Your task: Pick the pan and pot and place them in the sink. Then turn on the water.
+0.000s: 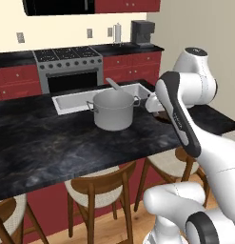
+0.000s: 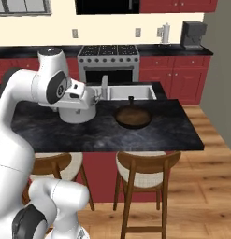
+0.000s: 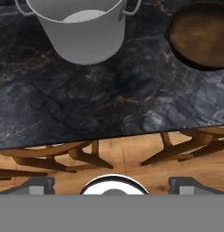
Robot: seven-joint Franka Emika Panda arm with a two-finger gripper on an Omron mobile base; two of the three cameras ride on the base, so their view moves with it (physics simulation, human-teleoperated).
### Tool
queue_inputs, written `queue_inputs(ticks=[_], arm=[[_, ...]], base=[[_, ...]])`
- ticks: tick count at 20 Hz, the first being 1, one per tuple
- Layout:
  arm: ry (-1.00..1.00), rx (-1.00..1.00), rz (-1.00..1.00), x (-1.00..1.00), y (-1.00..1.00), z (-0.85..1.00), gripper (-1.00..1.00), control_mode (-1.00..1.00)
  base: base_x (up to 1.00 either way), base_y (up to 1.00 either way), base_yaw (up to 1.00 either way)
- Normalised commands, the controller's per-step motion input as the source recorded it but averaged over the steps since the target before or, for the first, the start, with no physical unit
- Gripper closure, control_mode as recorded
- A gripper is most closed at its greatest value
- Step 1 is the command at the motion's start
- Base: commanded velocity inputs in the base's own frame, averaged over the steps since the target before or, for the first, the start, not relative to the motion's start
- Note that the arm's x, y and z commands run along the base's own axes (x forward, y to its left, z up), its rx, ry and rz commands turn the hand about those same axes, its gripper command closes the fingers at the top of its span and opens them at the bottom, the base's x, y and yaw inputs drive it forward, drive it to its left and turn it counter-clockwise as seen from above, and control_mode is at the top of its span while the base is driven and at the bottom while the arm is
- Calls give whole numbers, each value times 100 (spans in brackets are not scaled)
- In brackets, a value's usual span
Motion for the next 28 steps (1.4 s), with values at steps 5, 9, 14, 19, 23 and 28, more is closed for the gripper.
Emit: queue_inputs(ticks=[5,9,14,19,23,28], arm=[[0,0,0,0,0,0,-100,-100],[3,0,-1,27,9,0,-100,-100],[16,-2,-7,81,44,0,-100,-100],[14,-6,-11,61,50,0,-100,-100],[18,-8,-15,97,16,0,-100,-100],[2,0,-1,90,0,-1,-100,-100]], base=[[2,8,-3],[0,0,0],[0,0,0],[0,0,0],[0,0,0],[0,0,0]])
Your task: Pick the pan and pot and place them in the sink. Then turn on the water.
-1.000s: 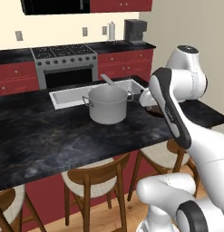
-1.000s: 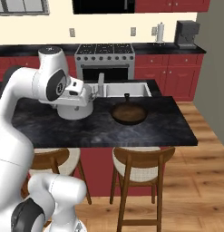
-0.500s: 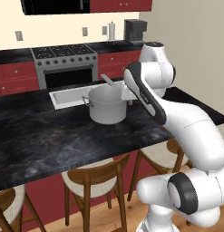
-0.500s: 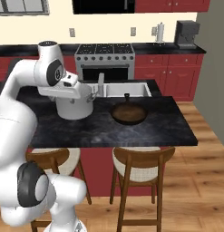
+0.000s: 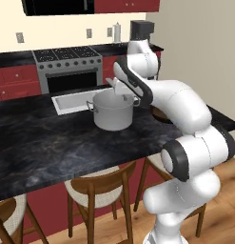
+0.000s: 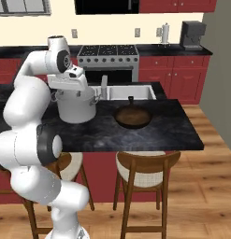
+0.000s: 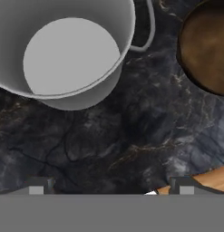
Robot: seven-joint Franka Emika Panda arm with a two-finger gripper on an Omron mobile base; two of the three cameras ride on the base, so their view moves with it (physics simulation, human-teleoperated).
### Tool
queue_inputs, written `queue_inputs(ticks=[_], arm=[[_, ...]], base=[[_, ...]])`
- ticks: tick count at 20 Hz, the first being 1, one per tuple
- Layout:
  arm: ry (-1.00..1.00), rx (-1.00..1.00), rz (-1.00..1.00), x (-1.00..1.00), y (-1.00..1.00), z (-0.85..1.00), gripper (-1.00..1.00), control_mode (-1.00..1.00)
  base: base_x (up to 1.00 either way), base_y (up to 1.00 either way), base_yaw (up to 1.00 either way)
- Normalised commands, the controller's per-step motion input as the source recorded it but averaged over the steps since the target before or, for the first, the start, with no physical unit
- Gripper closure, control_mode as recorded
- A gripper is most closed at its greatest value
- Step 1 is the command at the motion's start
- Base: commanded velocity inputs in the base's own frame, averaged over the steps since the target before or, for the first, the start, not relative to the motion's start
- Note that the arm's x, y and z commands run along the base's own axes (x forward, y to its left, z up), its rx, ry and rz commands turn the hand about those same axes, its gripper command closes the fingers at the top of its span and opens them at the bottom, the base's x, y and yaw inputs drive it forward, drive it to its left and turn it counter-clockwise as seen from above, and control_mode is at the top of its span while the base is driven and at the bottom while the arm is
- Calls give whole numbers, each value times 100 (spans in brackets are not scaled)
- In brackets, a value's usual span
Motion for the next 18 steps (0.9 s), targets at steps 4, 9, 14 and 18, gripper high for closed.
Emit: queue_inputs(ticks=[4,9,14,18], arm=[[0,1,0,83,0,-14,-100,-100],[1,1,0,44,0,-12,-100,-100],[2,1,0,51,0,-30,-100,-100],[0,0,0,26,-6,-56,-100,-100]], base=[[0,0,0],[0,0,0],[0,0,0],[0,0,0]])
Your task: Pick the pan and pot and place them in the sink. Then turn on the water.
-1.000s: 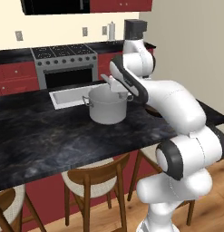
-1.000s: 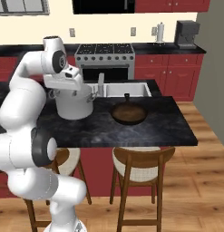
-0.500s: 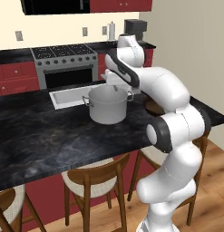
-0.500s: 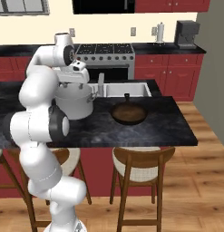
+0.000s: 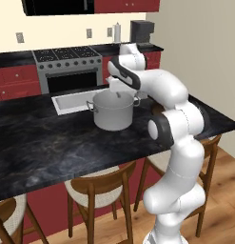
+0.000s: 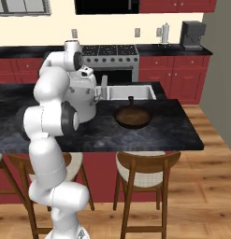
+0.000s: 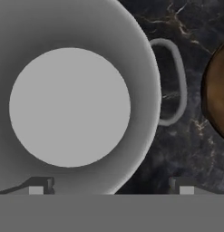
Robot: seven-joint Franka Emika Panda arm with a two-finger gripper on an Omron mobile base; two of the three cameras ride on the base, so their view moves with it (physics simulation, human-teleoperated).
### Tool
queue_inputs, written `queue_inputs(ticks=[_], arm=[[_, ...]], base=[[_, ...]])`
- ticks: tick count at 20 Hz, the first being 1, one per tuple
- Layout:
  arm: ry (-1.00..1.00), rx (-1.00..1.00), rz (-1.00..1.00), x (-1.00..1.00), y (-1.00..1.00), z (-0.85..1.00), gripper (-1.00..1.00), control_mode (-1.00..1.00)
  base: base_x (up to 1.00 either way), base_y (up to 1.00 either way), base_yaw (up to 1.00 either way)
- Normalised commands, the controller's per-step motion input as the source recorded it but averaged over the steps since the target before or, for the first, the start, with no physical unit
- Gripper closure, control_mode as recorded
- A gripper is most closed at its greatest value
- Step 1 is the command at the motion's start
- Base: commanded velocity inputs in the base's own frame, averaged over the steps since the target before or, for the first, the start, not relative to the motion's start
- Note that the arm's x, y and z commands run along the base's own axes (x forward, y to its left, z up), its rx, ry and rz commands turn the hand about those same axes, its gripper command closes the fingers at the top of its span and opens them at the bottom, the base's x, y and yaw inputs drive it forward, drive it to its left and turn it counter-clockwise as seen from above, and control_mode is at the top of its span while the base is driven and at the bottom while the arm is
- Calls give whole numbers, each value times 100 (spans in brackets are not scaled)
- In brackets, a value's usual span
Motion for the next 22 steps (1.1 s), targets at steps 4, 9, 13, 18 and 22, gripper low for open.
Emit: queue_inputs(ticks=[4,9,13,18,22], arm=[[0,0,0,8,-21,-34,-100,-100],[0,0,0,-7,-13,-3,-100,-100],[1,0,-3,-2,-3,0,-100,-100],[3,0,-19,-22,-3,0,-100,-100],[0,2,-22,-1,0,0,-100,-100]], base=[[0,0,0],[0,0,0],[0,0,0],[0,0,0],[0,0,0]])
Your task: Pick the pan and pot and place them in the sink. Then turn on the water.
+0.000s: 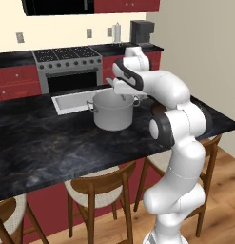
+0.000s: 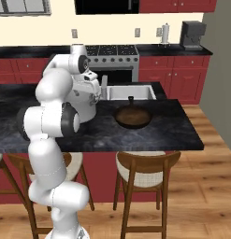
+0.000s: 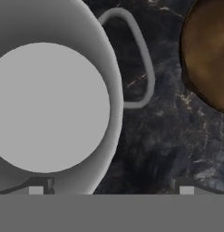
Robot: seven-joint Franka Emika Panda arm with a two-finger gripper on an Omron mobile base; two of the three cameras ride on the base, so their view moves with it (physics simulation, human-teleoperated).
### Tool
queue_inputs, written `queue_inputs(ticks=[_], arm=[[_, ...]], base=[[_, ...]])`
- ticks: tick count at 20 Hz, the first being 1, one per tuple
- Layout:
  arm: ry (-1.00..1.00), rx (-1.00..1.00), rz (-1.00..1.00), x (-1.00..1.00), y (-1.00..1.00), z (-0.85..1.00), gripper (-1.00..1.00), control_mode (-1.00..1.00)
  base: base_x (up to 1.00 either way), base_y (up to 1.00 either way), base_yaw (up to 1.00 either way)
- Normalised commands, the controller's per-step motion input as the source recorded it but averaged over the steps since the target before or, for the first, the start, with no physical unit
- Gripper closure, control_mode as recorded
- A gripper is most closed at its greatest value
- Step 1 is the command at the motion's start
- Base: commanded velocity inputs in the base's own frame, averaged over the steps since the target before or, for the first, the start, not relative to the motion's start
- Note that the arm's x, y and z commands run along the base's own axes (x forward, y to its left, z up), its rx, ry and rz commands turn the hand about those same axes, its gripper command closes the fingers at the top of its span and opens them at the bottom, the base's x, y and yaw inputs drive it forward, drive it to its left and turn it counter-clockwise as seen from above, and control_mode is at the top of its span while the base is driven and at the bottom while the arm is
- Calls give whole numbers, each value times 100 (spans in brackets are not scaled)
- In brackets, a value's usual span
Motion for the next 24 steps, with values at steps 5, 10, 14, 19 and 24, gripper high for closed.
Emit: queue_inputs(ticks=[5,10,14,19,24], arm=[[-2,8,-21,0,0,0,-100,-100],[-1,5,-12,0,0,-14,-100,-100],[0,0,0,1,4,-25,-100,-100],[0,0,0,12,5,-2,-100,-100],[0,0,0,4,5,0,-100,-100]], base=[[0,0,0],[0,0,0],[0,0,0],[0,0,0],[0,0,0]])
